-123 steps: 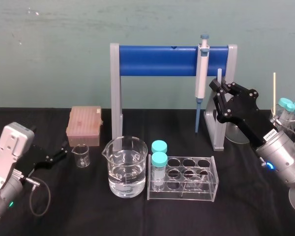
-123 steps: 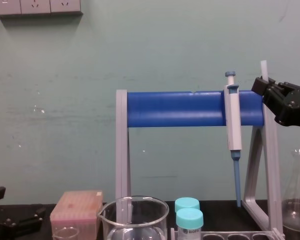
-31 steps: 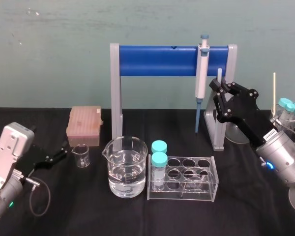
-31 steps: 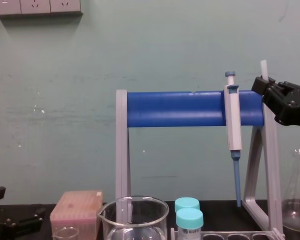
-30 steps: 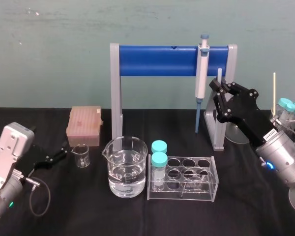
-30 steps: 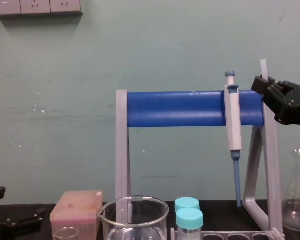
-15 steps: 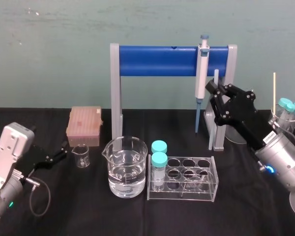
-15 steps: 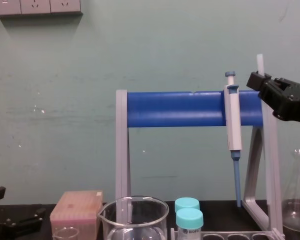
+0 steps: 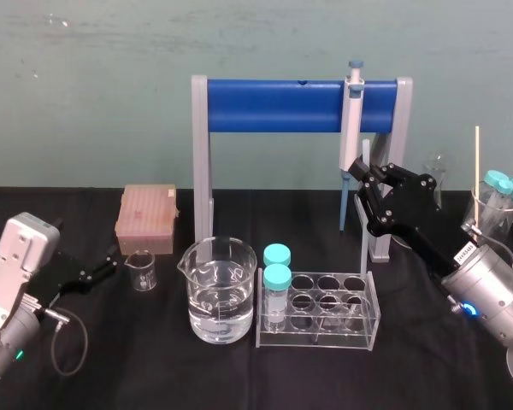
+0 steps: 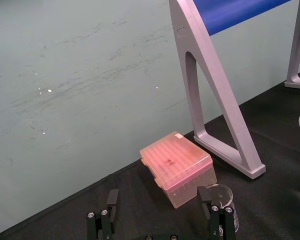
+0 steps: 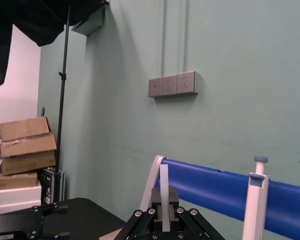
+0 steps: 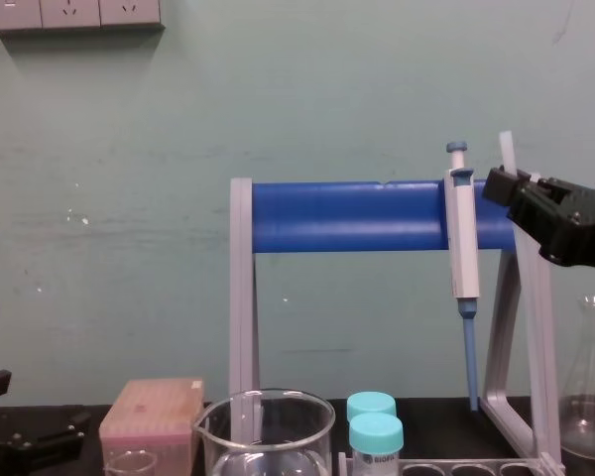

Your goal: Pick up the stirring rod with one hand, then place it down.

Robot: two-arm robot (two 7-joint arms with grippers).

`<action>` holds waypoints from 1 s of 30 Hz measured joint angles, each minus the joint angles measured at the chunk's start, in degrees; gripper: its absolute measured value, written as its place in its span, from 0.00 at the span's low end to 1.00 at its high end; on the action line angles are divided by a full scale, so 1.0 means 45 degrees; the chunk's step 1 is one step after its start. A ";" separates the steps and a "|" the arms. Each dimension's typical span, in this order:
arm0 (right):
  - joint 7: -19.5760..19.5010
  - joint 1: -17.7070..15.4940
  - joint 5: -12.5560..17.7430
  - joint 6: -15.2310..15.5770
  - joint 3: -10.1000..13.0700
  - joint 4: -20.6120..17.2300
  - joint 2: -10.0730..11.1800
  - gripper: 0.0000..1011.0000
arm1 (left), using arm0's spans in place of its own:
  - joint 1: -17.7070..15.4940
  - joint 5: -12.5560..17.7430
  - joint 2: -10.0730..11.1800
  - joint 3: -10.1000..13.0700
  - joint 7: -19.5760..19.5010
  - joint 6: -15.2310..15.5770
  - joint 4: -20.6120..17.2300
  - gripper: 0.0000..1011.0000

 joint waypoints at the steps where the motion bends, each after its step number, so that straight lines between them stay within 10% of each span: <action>1: -0.0006 -0.0008 -0.0003 0.0009 -0.0007 0.0007 0.0008 0.07 | 0.0000 0.0000 0.0000 0.0000 0.0000 0.0000 0.0000 0.99; 30: 0.0298 0.0128 0.0524 0.0506 -0.0398 0.0874 0.0101 0.07 | 0.0000 0.0000 0.0000 0.0000 0.0000 0.0000 0.0000 0.99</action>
